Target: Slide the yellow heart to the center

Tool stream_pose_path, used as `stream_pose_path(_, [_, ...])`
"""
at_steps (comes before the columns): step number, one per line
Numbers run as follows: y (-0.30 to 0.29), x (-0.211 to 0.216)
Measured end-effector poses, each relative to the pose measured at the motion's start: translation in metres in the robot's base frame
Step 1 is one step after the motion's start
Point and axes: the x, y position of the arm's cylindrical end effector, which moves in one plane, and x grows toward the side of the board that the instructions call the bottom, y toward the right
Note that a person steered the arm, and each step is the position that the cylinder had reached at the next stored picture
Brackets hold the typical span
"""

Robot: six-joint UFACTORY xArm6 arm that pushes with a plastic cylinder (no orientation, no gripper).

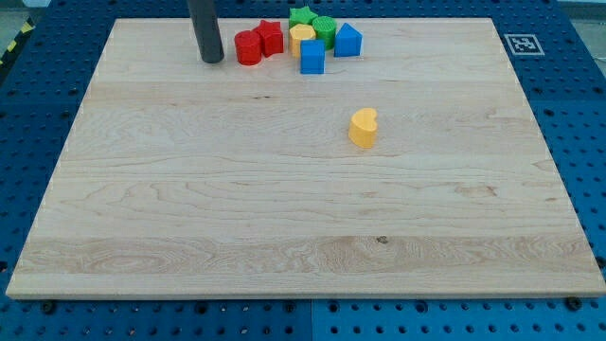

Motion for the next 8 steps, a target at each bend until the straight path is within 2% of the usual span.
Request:
stream_pose_path(2, [0.052,0.000])
stream_pose_path(3, [0.056,0.000])
stream_pose_path(4, [0.040,0.018])
stream_pose_path(5, [0.038,0.056])
stream_pose_path(8, [0.179,0.089])
